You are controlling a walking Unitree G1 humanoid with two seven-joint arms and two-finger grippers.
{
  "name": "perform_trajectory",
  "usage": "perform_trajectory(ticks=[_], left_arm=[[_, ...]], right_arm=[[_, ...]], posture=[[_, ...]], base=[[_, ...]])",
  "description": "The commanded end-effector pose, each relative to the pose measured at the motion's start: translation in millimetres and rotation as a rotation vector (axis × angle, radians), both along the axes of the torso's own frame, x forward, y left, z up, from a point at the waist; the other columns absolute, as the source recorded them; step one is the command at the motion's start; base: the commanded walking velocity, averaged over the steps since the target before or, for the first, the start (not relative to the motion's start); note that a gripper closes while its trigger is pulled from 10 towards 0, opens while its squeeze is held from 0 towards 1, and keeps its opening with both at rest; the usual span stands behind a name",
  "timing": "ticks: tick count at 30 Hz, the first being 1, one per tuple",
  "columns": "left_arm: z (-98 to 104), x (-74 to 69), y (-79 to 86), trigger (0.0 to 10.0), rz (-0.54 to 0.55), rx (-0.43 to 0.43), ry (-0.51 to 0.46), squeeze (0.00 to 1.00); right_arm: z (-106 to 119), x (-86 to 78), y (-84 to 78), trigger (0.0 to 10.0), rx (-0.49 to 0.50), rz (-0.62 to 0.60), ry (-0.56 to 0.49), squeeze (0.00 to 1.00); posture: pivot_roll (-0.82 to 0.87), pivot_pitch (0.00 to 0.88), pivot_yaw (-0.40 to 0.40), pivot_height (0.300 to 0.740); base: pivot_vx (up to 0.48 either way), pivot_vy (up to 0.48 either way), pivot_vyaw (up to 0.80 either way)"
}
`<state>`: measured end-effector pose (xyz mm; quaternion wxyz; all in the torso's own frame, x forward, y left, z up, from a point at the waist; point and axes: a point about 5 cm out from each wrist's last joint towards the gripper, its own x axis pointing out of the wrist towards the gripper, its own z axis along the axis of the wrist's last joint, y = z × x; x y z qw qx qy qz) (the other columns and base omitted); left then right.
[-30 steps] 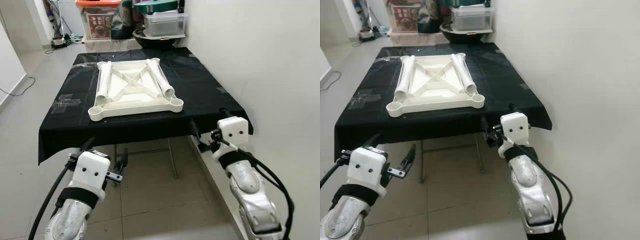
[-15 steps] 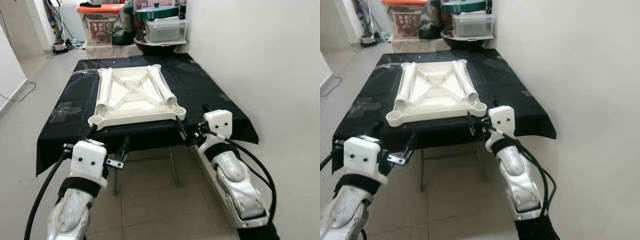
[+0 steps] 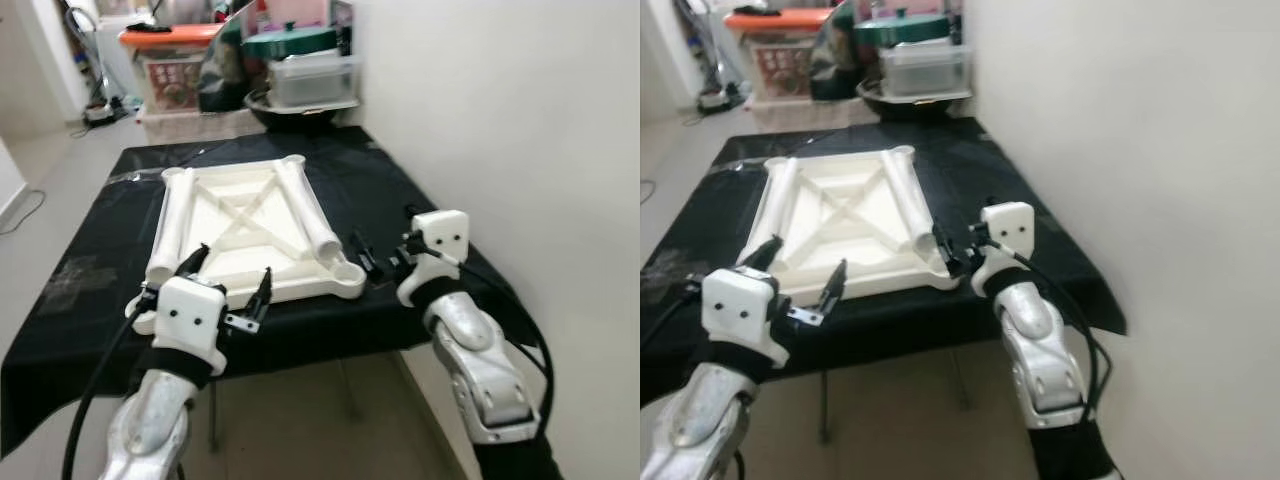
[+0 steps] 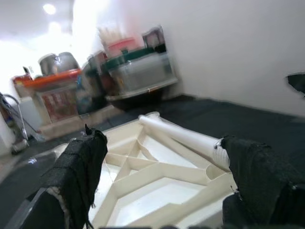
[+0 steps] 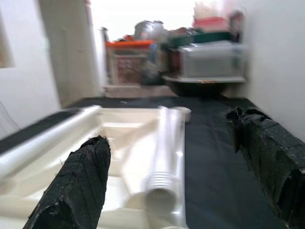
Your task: Building children table
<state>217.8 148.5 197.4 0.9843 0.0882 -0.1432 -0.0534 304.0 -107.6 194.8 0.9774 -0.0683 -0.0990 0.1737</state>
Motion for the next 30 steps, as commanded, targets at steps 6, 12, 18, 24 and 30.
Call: perform_trajectory(ticks=[6,12,18,24,30], left_arm=[[-1.1,0.3,0.5,10.0,-0.004,-0.003,0.008,0.0],[-4.7,4.0,4.3,10.0,0.047,-0.03,0.039,0.0],[-8.4,3.9,6.0,10.0,0.044,-0.042,0.058,0.0],[-7.6,2.8,4.4,10.0,0.037,-0.053,0.05,0.0],[-9.4,3.3,6.2,10.0,0.058,-0.047,0.058,0.0]], right_arm=[[-4.3,4.3,-8.8,10.0,0.022,-0.031,0.045,0.0],[-4.9,5.6,-9.4,10.0,0.023,-0.036,0.057,0.0],[-5.3,6.8,-10.4,10.0,0.055,-0.03,0.087,0.0],[-5.8,6.2,-8.9,10.0,0.079,-0.004,0.116,0.0],[-11.3,6.2,-9.1,10.0,0.042,0.005,0.153,0.0]], posture=[[0.01,0.0,-0.02,0.74],[0.01,0.0,-0.018,0.74],[0.01,0.0,-0.017,0.74],[0.01,0.0,-0.018,0.74],[0.01,0.0,-0.019,0.74]], base=[[0.333,0.0,0.0],[0.0,0.0,0.0],[0.0,0.117,0.0],[0.0,0.406,0.0],[0.0,0.0,0.0]])
